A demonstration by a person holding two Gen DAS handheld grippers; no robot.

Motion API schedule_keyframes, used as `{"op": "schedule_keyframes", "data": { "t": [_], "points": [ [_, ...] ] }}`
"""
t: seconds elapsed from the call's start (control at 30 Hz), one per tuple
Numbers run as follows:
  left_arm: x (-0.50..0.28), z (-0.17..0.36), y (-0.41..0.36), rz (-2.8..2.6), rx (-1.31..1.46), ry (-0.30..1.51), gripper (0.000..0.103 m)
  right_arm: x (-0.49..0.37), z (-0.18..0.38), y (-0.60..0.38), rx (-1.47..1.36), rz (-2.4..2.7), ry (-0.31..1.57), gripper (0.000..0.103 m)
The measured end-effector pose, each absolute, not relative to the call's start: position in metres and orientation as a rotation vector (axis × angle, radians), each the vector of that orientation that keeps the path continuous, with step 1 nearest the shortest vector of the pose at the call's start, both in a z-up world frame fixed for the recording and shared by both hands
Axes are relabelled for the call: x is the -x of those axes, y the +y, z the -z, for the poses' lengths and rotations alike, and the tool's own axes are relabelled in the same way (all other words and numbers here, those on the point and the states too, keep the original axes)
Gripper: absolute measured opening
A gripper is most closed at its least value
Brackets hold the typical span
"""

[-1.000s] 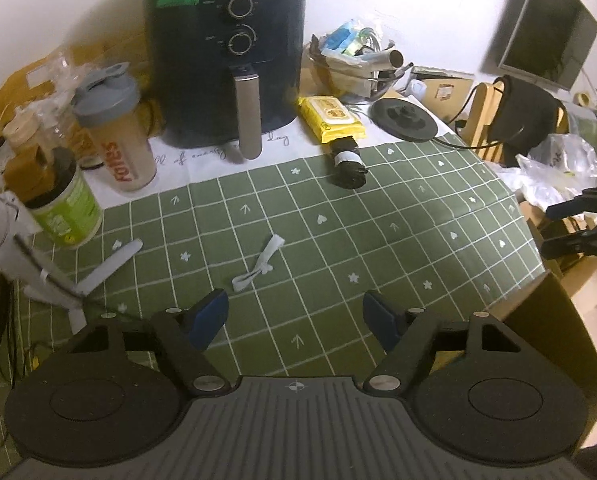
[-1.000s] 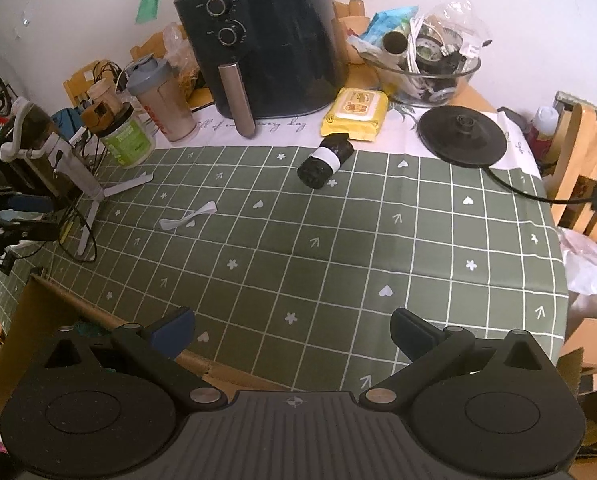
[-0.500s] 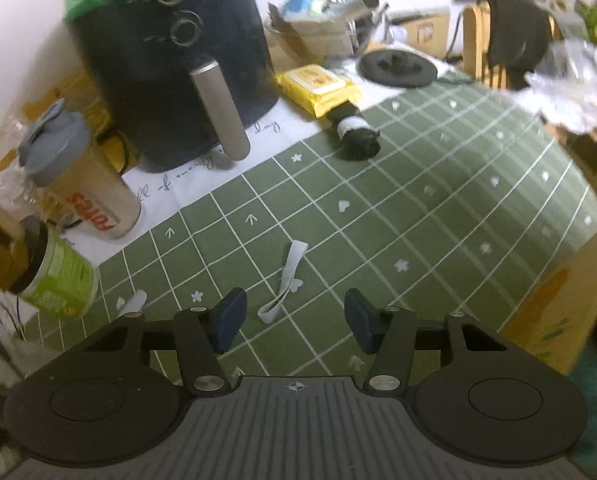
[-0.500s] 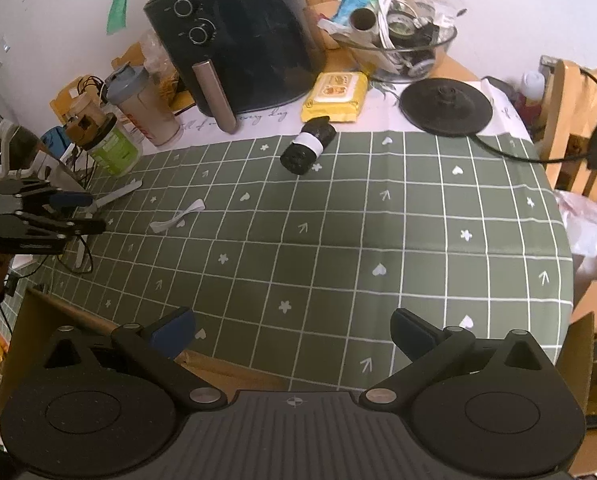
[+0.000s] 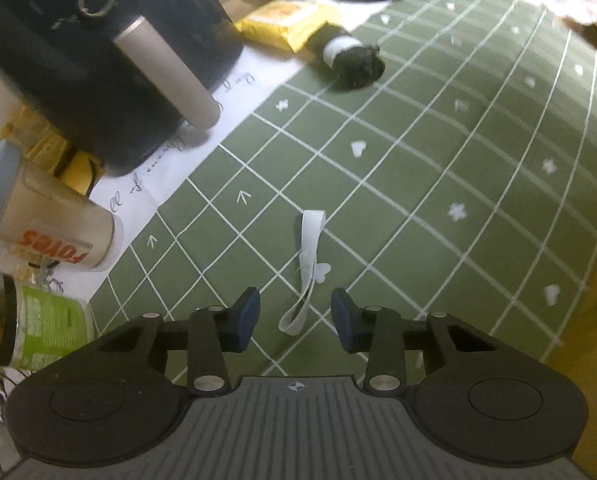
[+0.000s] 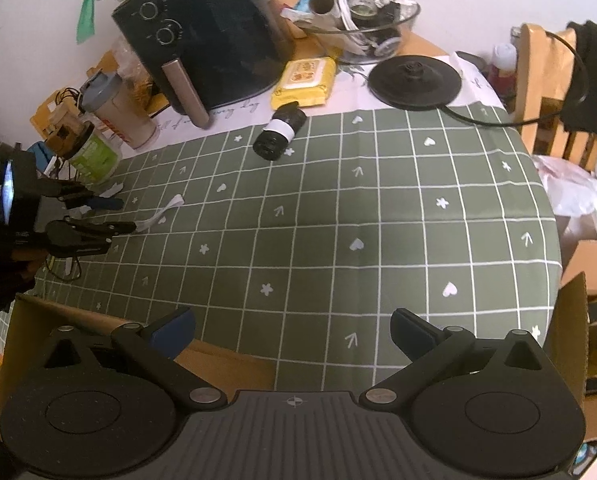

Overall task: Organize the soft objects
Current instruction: 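Grasp the white strap with the left gripper and lift it, then hold the white strap with the left gripper while the right gripper grasps the black rolled cloth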

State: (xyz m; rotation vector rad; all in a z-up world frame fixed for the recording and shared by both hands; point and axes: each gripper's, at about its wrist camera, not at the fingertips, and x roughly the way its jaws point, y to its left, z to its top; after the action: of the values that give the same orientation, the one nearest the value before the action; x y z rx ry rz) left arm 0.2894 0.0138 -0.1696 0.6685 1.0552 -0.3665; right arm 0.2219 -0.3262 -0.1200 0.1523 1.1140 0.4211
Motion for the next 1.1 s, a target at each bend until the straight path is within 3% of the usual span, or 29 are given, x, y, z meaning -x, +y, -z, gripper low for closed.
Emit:
{"op": "schedule_keyframes", "data": {
  "t": [0.3, 0.6, 1.1],
  "points": [
    [-0.306, 0.196, 0.014, 0.389, -0.696, 1.120, 0.031, -0.217, 0.122, -0.330, -0.173, -0.391, 1.128, 0.103],
    [-0.313, 0.198, 0.011, 0.415, -0.625, 1.196, 0.004, -0.217, 0.120, -0.330, -0.178, -0.387, 1.127, 0.103],
    [-0.293, 0.164, 0.021, 0.367, -0.471, 1.084, 0.003, -0.225, 0.113, -0.326, -0.138, -0.421, 1.094, 0.103]
  ]
}}
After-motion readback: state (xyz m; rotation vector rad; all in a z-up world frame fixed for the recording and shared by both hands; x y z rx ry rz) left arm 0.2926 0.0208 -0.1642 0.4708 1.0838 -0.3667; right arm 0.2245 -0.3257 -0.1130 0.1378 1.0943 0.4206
